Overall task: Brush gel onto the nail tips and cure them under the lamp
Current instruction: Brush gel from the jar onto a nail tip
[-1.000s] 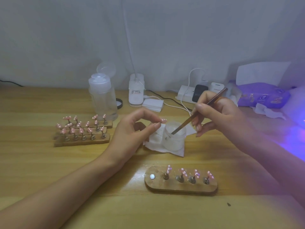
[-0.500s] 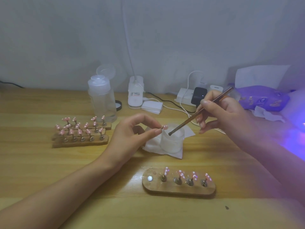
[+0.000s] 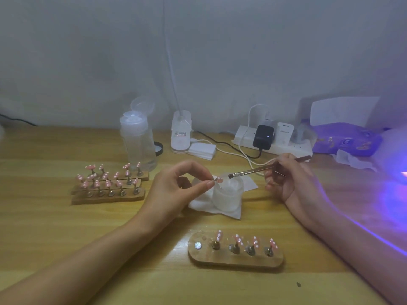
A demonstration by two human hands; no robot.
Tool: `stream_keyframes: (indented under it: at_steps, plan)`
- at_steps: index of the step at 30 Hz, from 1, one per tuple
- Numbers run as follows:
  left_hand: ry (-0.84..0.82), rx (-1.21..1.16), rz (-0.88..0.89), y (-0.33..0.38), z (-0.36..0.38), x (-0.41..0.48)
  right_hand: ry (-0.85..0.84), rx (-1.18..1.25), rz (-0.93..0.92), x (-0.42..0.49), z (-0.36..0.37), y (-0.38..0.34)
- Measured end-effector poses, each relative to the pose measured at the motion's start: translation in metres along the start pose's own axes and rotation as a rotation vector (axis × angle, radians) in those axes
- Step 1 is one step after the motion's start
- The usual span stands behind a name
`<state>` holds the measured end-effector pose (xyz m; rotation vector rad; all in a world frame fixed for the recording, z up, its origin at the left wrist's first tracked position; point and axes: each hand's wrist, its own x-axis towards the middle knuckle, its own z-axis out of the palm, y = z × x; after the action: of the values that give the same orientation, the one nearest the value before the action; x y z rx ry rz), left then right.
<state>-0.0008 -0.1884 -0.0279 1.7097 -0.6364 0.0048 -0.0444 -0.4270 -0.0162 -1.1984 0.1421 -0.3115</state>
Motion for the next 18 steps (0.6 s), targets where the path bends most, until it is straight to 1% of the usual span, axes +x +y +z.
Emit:
stream_keyframes:
  at_steps: [3,9,12,15,18]
  plan:
    - [-0.010,0.039,0.014,0.0005,0.0003,0.0002,-0.022,0.029,-0.015,-0.0016,-0.0025,0.0000]
    - [-0.009,0.048,0.033,-0.0007,-0.0002,0.0010,-0.185,-0.139,-0.132,-0.0032,0.0006,0.0011]
    - [-0.010,0.063,0.052,-0.0020,-0.0001,0.0013,-0.189,-0.182,-0.142,-0.0038,0.0012,0.0028]
    - [-0.010,0.067,0.060,-0.0023,0.0003,0.0014,-0.155,-0.152,-0.143,-0.0043,0.0005,0.0021]
    - [-0.012,0.075,0.075,-0.0010,0.0002,0.0012,-0.174,-0.154,-0.156,-0.0044,0.0013,0.0007]
